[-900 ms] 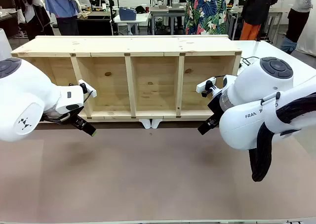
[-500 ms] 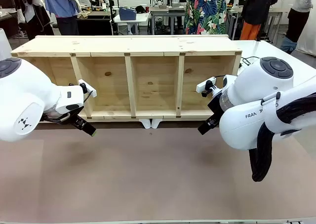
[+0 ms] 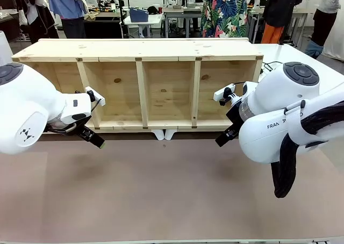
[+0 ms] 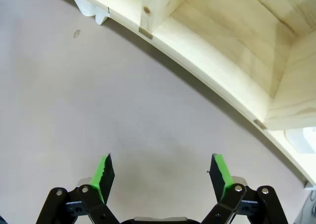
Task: Perform cable management.
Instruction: When the cord part of the Power Cable appears at the lower middle area of the table and stops, grasp the cord part of the Power Cable.
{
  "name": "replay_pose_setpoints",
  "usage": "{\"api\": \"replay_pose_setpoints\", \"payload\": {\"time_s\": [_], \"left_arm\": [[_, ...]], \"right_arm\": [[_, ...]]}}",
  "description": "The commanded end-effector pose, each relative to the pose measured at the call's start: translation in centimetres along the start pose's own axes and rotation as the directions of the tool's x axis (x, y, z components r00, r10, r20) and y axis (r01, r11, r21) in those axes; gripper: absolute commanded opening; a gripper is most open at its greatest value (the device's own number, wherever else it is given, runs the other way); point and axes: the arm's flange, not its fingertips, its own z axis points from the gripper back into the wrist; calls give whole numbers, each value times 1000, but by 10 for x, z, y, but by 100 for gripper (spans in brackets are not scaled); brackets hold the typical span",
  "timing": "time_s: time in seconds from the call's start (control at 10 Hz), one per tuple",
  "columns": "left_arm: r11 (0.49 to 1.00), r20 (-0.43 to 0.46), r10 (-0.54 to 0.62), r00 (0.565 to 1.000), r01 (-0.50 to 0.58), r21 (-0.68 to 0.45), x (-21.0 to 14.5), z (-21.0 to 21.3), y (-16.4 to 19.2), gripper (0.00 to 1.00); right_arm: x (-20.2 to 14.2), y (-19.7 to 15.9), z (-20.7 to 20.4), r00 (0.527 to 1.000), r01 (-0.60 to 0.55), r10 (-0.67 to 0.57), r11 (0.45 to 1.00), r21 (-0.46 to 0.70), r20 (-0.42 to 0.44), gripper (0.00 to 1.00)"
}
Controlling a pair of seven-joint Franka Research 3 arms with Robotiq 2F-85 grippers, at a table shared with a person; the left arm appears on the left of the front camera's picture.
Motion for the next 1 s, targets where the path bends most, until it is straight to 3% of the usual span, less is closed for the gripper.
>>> {"api": "replay_pose_setpoints", "payload": {"time_s": [0.0,0.2,0.6,0.9], "left_arm": [[1000,0,2,1000,-2,-1,0,0,0,100],[1000,6,-7,1000,7,-8,-3,10,-2,100],[996,47,-60,997,56,72,-28,70,-11,100],[988,109,-32,994,15,152,-61,130,-7,100]], "right_arm": [[0,0,0,1000,1,-1,1000,0,0,100],[0,4,14,1000,2,-2,1000,-24,3,100],[-21,10,85,996,40,-31,993,-110,83,100],[-53,8,145,986,116,-91,977,-180,141,100]]}}
